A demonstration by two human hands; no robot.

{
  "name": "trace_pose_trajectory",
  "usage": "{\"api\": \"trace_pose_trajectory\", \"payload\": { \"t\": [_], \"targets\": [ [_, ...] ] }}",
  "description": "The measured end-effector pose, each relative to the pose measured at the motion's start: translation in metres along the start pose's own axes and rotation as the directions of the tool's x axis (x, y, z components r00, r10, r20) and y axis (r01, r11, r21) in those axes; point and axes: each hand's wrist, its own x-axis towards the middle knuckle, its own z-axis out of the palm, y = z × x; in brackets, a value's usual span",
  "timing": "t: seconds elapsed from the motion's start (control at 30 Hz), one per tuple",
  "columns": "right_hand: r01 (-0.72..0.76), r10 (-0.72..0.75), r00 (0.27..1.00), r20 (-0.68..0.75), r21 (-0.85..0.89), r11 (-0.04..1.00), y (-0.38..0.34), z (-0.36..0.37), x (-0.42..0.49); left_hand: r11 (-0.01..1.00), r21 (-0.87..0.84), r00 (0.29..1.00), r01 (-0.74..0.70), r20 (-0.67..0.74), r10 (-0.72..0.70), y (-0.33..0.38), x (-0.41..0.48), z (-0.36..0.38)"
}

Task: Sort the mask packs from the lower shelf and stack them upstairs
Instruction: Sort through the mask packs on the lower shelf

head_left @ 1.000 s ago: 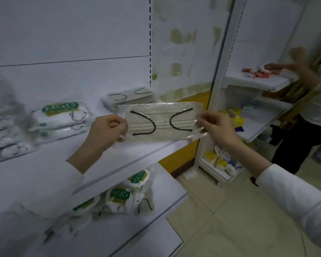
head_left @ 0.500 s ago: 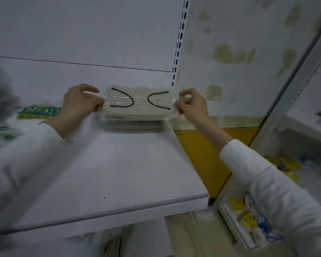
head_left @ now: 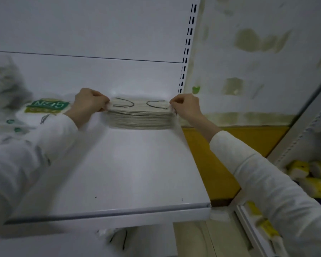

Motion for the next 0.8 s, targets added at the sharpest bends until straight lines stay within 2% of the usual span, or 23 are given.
{"api": "trace_pose_trajectory", "payload": {
  "t": [0.27, 0.4, 0.5, 0.6, 0.67, 0.8],
  "targets": [
    [-0.017, 0.020, 0.999, 0.047, -0.071, 0.997, 0.002, 0.009, 0.004, 0.981, 0.190, 0.993, -0.024, 0.120, 0.001, -0.006, 0.000, -0.003],
    [0.008, -0.003, 0.999, 0.041, -0.123, 0.992, 0.004, 0.009, 0.002, 0.949, 0.307, 0.992, -0.073, 0.116, 0.039, -0.005, -0.004, -0.005],
    [0.087, -0.089, 0.996, -0.005, -0.180, 0.980, -0.001, 0.006, -0.002, 0.875, 0.421, 0.971, -0.240, 0.104, 0.216, -0.005, -0.007, -0.012],
    [0.221, -0.231, 0.973, -0.006, -0.269, 0.937, -0.008, 0.003, -0.008, 0.745, 0.501, 0.892, -0.441, 0.158, 0.423, -0.005, -0.013, -0.023],
    [0.313, -0.330, 0.944, -0.002, -0.310, 0.898, -0.013, 0.003, -0.016, 0.656, 0.555, 0.845, -0.511, 0.185, 0.502, -0.005, -0.018, -0.027],
    [0.454, -0.500, 0.866, -0.015, -0.396, 0.798, -0.016, -0.001, -0.049, 0.642, 0.439, 0.763, -0.628, 0.187, 0.619, -0.007, -0.039, -0.028]
  ]
}}
